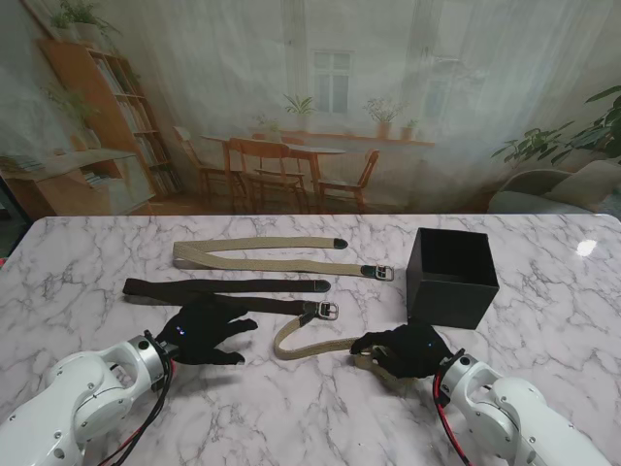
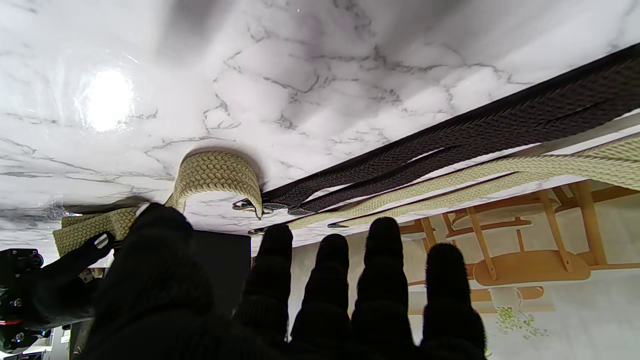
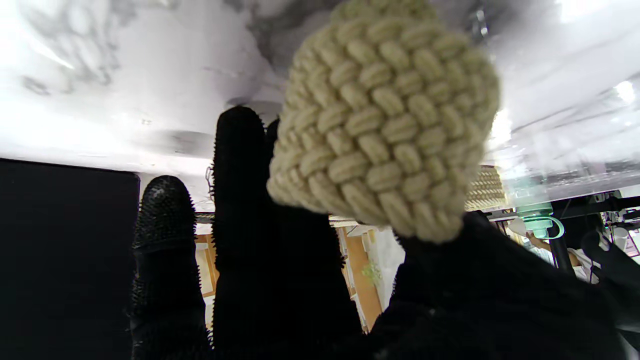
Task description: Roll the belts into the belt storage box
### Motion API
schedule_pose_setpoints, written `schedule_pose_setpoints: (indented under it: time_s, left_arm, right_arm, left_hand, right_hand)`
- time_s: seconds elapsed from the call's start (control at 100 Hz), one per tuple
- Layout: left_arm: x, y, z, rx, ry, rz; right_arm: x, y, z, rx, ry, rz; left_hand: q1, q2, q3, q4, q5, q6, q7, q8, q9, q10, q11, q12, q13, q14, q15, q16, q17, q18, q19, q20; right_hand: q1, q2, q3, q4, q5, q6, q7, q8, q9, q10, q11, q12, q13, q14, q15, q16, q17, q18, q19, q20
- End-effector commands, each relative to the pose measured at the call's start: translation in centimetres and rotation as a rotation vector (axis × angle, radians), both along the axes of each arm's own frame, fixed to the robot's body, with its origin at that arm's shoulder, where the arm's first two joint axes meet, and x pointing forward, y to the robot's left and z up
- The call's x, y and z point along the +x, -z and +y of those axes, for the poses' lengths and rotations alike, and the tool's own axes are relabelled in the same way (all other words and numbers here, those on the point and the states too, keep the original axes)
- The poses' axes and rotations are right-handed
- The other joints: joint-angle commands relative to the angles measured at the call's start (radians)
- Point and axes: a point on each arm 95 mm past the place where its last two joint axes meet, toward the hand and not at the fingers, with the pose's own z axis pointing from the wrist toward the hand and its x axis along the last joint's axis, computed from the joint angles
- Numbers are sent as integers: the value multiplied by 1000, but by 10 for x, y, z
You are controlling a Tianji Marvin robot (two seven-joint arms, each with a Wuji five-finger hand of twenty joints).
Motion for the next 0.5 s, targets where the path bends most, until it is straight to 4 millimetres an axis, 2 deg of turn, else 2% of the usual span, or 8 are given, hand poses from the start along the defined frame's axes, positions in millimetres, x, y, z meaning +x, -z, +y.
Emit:
schedule_pose_setpoints:
  time_s: [0.0, 0.09, 0.23, 0.35, 0.42, 0.49]
  left_arm:
    - [-1, 1, -1, 9, 1, 7]
    - [-1, 0, 0, 9, 1, 5]
    - [-1, 0, 0, 8, 1, 2]
    - [-2, 0, 0, 8, 1, 1]
    - [-2, 0, 0, 9, -1, 1]
    - [-2, 0, 0, 9, -2, 1]
  right_arm:
    - [-5, 8, -1, 0, 0, 35]
    - [-6, 9, 1, 37, -1, 52]
    - [-6, 9, 2, 71, 1, 60]
    - [-7, 10, 3, 93, 8, 78]
    - [-8, 10, 3, 97, 10, 88]
    - [-8, 11, 4, 98, 15, 94]
  left_hand:
    - [13, 37, -12, -21, 16, 23, 5, 6, -23, 10, -6, -5, -9, 6, -21, -5, -15, 38, -33, -10]
    - [16, 37, -12, -21, 16, 23, 6, 6, -23, 12, -5, -5, -9, 7, -20, -5, -15, 37, -33, -10]
    - [18, 38, -12, -21, 17, 24, 6, 6, -23, 10, -5, -5, -8, 5, -20, -5, -15, 37, -32, -10]
    - [20, 40, -12, -21, 18, 25, 7, 7, -23, 11, -4, -5, -8, 6, -19, -4, -15, 37, -32, -10]
    - [22, 41, -11, -21, 18, 23, 7, 7, -23, 10, -3, -5, -7, 5, -19, -4, -15, 37, -32, -10]
    - [22, 42, -12, -21, 18, 24, 7, 7, -24, 10, -3, -5, -8, 6, -19, -4, -16, 37, -31, -10]
  right_hand:
    - [190, 57, 110, 88, 80, -33, 33, -11, -17, -141, 57, 7, -5, -114, -19, -10, -24, 53, -20, -13]
    - [220, 69, 91, 92, 225, -87, 154, 55, -39, -135, 76, 19, -18, -111, -26, -9, -47, 67, -48, -19]
    - [227, 57, 103, 96, 335, -132, 262, 114, -58, -138, 98, 30, -27, -108, -28, -7, -60, 73, -67, -18]
    - [224, 44, 124, 94, 467, -93, 294, 124, -67, -138, 114, 37, -38, -109, -30, -5, -70, 75, -79, -16]
    - [223, 45, 127, 93, 599, -39, 340, 134, -75, -145, 123, 42, -46, -110, -30, -3, -76, 71, -86, -14]
    - [224, 51, 122, 92, 682, 2, 385, 160, -82, -150, 134, 47, -53, -112, -31, -2, -80, 62, -88, -12]
